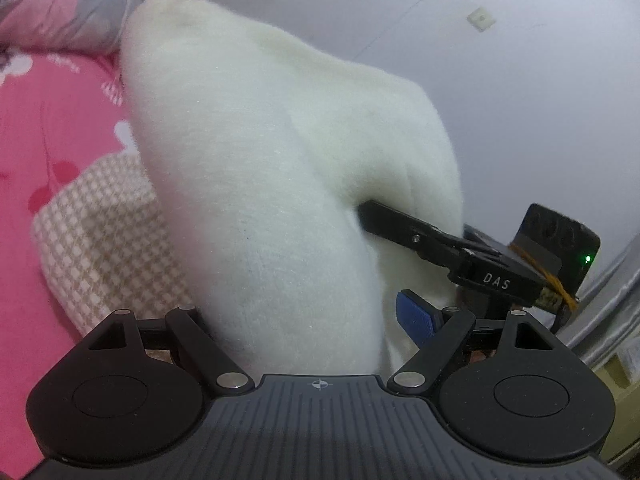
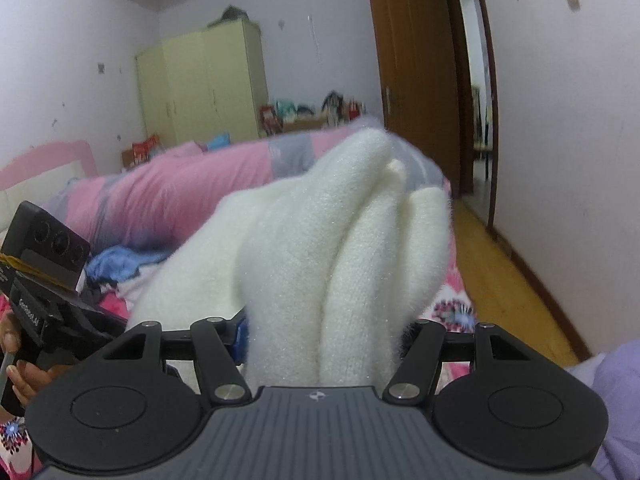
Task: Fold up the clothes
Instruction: 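Lift the folded cream sweater with both grippers and carry it toward the clothes stack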
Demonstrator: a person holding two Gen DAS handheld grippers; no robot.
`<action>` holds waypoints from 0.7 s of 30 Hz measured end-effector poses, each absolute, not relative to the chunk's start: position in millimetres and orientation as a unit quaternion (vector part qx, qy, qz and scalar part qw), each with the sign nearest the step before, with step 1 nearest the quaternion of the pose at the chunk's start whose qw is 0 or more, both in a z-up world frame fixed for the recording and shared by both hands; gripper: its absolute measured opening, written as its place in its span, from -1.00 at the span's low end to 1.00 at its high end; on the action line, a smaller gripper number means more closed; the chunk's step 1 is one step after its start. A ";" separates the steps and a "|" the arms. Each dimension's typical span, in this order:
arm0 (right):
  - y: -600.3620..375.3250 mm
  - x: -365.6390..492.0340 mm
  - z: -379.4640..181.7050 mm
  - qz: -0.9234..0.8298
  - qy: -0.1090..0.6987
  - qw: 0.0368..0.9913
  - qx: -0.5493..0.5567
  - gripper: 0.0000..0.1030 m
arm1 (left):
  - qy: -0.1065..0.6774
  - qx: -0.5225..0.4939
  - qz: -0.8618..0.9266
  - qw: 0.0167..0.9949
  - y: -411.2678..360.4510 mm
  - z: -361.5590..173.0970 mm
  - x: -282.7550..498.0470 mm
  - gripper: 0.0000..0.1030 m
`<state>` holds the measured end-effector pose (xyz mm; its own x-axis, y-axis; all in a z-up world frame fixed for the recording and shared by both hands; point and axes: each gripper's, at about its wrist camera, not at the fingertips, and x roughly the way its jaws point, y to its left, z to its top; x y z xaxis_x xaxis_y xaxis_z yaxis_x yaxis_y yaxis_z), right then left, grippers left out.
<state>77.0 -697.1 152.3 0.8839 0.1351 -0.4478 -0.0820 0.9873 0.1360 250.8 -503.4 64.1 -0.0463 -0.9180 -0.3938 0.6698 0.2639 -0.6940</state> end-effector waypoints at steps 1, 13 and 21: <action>-698.2 82.9 146.6 0.058 0.242 0.967 0.058 0.25 | 0.426 -0.149 -0.586 0.673 -504.0 57.5 254.2 0.61; -711.2 130.7 94.4 0.093 0.311 0.945 0.050 0.25 | 0.460 -0.165 -0.568 0.662 -487.9 -6.1 281.5 0.61; -739.0 148.8 61.7 0.126 0.322 0.934 0.091 0.35 | 0.428 -0.203 -0.580 0.662 -455.7 -35.1 288.3 0.61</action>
<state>148.8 -739.0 61.7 0.7608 0.2942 -0.5785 -0.1771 0.9517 0.2510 288.3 -455.7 -35.1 -0.0400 -0.9426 -0.3316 0.5943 0.2444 -0.7662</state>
